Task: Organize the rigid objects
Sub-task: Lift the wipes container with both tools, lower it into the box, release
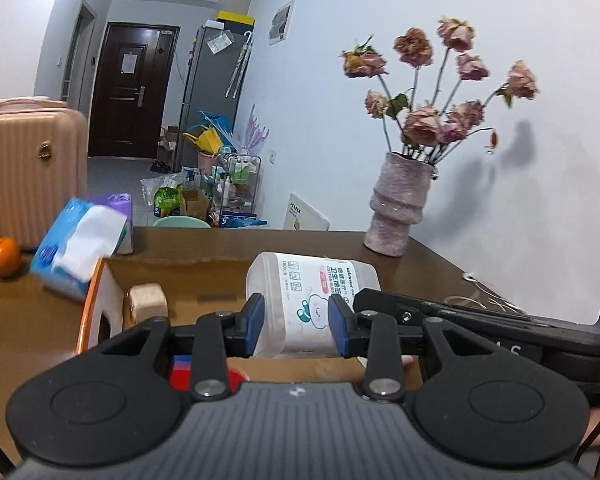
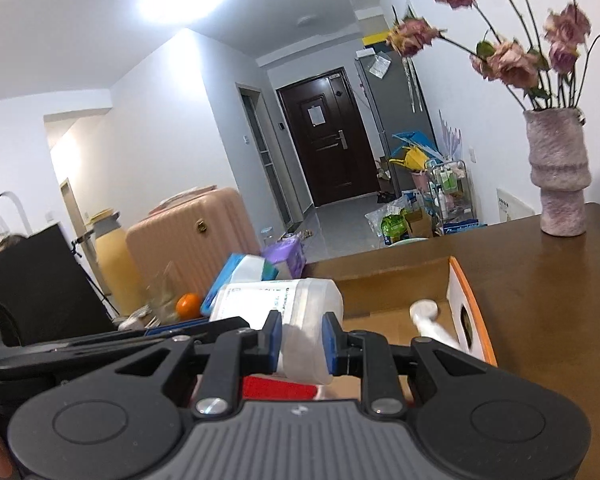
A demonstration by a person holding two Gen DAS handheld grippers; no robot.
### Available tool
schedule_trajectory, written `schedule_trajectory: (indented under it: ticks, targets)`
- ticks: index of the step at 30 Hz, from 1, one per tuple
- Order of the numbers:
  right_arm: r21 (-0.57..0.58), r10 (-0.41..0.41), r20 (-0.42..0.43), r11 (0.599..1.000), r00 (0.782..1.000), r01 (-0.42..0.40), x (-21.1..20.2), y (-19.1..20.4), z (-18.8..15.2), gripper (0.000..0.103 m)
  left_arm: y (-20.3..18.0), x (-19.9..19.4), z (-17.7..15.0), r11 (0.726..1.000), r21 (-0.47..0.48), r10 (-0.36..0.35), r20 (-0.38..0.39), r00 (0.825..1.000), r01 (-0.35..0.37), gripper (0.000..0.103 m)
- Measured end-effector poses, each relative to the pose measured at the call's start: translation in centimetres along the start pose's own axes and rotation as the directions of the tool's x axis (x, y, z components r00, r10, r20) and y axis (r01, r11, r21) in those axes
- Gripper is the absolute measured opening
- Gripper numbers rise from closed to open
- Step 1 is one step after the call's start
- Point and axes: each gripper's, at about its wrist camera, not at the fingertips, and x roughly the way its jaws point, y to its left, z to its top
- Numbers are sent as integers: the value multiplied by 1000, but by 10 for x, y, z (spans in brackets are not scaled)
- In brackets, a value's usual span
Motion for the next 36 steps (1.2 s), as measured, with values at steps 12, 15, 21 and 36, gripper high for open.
schedule_trajectory:
  ticks: [12,15,21,36]
  targets:
    - [63,-36,-164,997,986,47,146,-56,39,22,62,136,25,998,-62,-1,-133,991,-7,34]
    - [60,-46,-212,996,976,60,168,-63,39,22,69,155,23,998,-57,-4,-174,985,-7,35]
    - [35,-92,-303,994,949,108,201,-68,32,19,73,177,15,997,-57,31,-258,966,-48,32]
    - [-49,-158,-326,987,932,150,196,-52,35,23,77,156,23,998,-8,65,-264,962,-70,50]
